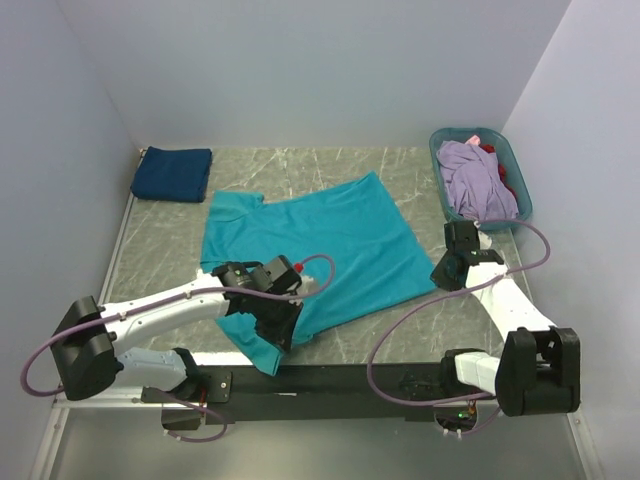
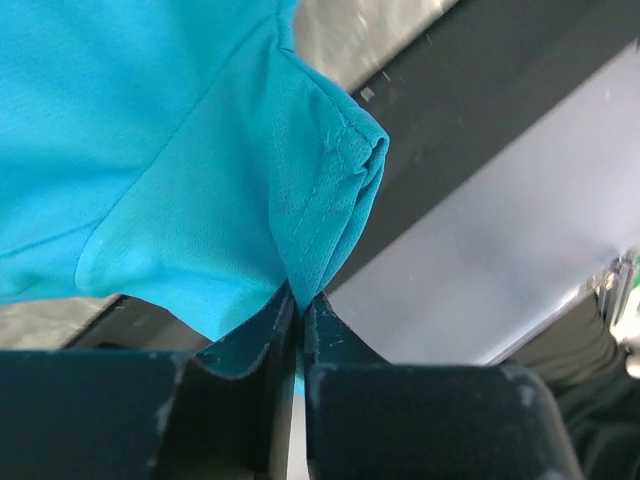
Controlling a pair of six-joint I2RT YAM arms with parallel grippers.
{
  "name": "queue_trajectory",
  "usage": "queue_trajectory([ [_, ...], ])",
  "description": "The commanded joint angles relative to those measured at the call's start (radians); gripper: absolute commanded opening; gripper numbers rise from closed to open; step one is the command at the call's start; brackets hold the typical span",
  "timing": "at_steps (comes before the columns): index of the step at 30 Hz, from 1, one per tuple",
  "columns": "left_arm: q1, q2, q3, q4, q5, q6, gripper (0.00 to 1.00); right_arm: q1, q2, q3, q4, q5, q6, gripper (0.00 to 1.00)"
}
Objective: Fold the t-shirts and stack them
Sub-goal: Flatten the tshirt out
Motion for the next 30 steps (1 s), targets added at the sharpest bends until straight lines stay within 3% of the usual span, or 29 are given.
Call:
queue_trajectory([
  [1, -0.077, 0.000, -0.010, 0.062, 0.067, -0.047, 0.14, -0.029, -0.041, -0.041, -0.019, 0.011, 0.014, 0.10],
  [3, -0.103, 0.006, -0.027, 0.065, 0.066, -0.057, 0.26, -0.034, -0.059, -0.057, -0.023, 0.011, 0.014, 0.16],
  [5, -0.131, 0.012, -0.036, 0.059, 0.066, -0.055, 0.37, -0.034, -0.073, -0.062, -0.026, 0.011, 0.017, 0.28],
  [8, -0.154, -0.008, -0.032, 0.047, 0.067, -0.041, 0.60, -0.034, -0.125, -0.059, -0.048, 0.014, 0.022, 0.42],
  [9, -0.160, -0.018, -0.025, 0.041, 0.066, -0.028, 0.78, -0.034, -0.139, -0.048, -0.052, 0.017, 0.020, 0.45],
  [12, -0.160, -0.032, 0.033, 0.013, 0.020, -0.017, 0.94, -0.034, -0.183, -0.015, -0.042, 0.011, 0.013, 0.51],
  [15, -0.133, -0.029, 0.122, 0.010, -0.014, -0.018, 0.96, -0.022, -0.205, 0.025, -0.002, -0.017, 0.011, 0.55],
  [22, 0.123, -0.058, 0.139, 0.058, 0.025, -0.047, 0.88, 0.041, -0.099, 0.085, 0.092, -0.161, -0.062, 0.54],
  [26, 0.108, -0.107, 0.134, 0.079, 0.138, -0.084, 0.91, 0.072, -0.056, 0.081, 0.105, -0.166, -0.072, 0.53],
  [30, 0.094, -0.156, 0.094, 0.061, 0.064, -0.132, 0.90, 0.070, -0.012, 0.064, 0.141, -0.192, -0.059, 0.50],
])
